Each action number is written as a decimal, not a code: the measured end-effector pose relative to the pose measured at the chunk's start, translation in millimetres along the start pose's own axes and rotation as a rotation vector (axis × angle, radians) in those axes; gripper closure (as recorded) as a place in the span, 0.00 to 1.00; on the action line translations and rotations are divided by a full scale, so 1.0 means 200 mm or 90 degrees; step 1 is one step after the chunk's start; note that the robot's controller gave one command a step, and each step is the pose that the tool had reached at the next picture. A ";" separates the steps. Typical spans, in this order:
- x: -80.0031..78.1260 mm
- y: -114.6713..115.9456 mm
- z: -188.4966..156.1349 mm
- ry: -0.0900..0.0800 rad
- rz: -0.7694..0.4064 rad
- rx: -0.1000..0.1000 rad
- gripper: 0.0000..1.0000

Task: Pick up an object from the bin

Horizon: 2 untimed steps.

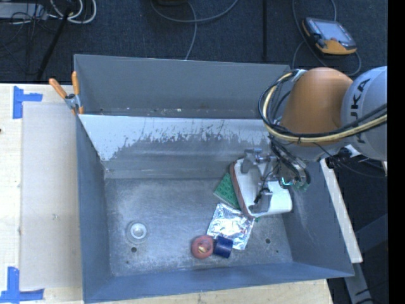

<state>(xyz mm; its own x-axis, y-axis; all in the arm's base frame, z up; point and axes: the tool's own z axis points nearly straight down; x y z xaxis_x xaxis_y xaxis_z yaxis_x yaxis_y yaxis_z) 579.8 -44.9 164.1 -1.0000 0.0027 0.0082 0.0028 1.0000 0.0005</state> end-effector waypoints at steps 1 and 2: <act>0.32 0.09 0.48 -0.002 -0.304 0.000 0.00; 0.31 0.09 0.48 -0.004 -0.305 0.001 1.00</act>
Offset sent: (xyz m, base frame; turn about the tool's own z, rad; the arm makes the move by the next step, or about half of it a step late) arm -0.0634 0.0160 -0.0941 -0.4764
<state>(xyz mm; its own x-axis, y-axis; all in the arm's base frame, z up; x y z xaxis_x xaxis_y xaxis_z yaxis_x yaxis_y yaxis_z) 516.2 -27.3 69.2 -0.8888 -0.4584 0.0014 -0.4584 0.8888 0.0014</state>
